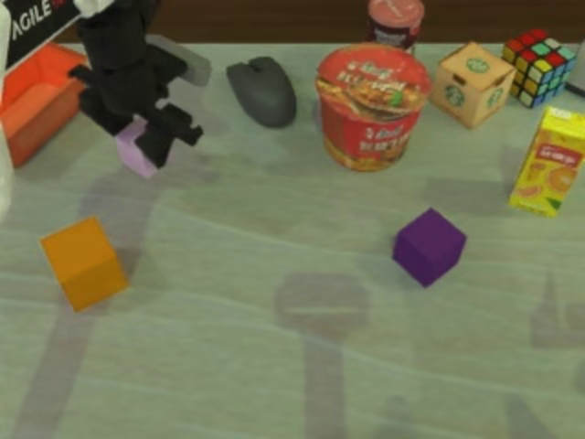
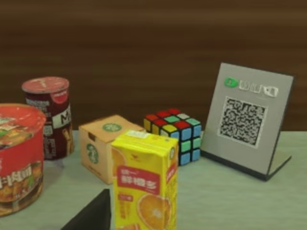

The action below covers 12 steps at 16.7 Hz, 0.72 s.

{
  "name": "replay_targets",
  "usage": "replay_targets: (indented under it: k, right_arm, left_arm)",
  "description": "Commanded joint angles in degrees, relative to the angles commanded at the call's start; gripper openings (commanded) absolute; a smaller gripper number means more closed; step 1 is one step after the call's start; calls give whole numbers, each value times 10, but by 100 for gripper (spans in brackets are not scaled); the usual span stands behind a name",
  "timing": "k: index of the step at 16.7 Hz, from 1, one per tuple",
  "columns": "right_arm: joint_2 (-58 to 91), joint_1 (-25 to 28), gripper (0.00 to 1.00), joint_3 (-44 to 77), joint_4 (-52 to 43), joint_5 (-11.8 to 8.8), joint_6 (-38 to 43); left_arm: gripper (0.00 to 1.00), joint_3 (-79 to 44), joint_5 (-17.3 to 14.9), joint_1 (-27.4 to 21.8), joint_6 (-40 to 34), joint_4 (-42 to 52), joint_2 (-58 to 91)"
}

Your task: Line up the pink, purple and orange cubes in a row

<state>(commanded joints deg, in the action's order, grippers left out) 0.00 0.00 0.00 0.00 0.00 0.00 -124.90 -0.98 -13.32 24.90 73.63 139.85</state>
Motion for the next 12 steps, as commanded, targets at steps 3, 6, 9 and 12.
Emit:
replay_targets:
  k: [3, 6, 9, 12]
  right_arm:
    - [0, 0, 100, 0, 0, 0, 0]
    - [0, 0, 100, 0, 0, 0, 0]
    - [0, 0, 100, 0, 0, 0, 0]
    - [0, 0, 100, 0, 0, 0, 0]
  left_arm:
    - [0, 0, 1, -8, -6, -1, 2]
    - [0, -3, 3, -42, -60, 2, 3]
    - [0, -3, 6, -102, -164, 6, 2]
    - [0, 4, 9, -177, -316, 12, -2]
